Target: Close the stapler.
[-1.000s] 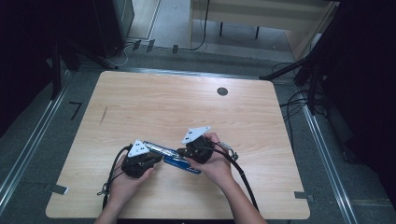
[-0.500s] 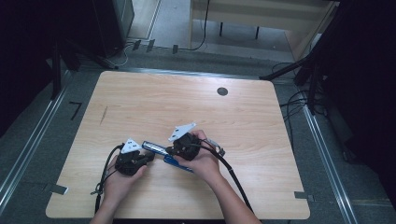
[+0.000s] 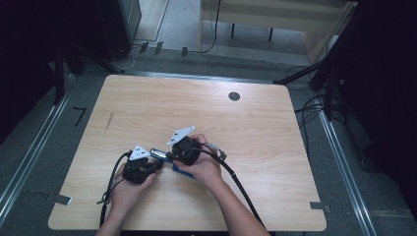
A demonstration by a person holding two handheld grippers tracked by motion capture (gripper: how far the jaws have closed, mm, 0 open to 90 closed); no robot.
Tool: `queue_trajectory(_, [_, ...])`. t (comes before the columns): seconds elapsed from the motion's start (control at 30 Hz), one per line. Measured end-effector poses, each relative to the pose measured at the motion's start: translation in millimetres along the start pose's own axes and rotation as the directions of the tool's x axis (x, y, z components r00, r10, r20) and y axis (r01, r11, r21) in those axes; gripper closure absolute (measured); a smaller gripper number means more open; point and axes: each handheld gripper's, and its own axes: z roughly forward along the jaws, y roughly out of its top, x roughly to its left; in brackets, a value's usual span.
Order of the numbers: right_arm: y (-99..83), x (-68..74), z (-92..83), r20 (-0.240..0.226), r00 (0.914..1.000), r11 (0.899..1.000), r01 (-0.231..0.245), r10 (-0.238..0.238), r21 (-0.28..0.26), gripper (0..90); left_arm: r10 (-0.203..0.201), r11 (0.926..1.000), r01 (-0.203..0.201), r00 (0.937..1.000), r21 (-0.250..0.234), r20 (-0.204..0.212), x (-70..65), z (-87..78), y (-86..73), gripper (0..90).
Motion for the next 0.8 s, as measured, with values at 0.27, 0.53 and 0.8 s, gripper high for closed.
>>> queue_trajectory(0.27, [-0.5, -1.1, 1.3, 0.002, 1.0, 1.0, -0.004, 0.004, -0.011, 90.0, -0.017, 0.9997, 0.017, 0.9998, -0.019, 0.01, 0.6, -2.3, 1.0, 90.0])
queue_trajectory(0.53, [-0.9, -0.4, -2.3, 0.004, 1.0, 1.0, -0.008, 0.009, -0.022, 90.0, -0.018, 0.9988, 0.019, 0.9998, -0.045, 0.012, -3.0, -2.6, 1.5, 90.0])
queue_trajectory(0.8, [-1.4, -0.3, -10.0, 0.006, 1.0, 0.999, -0.008, 0.008, -0.043, 90.0, -0.026, 0.996, 0.028, 0.9992, -0.085, 0.032, -6.2, -6.9, 4.0, 90.0])
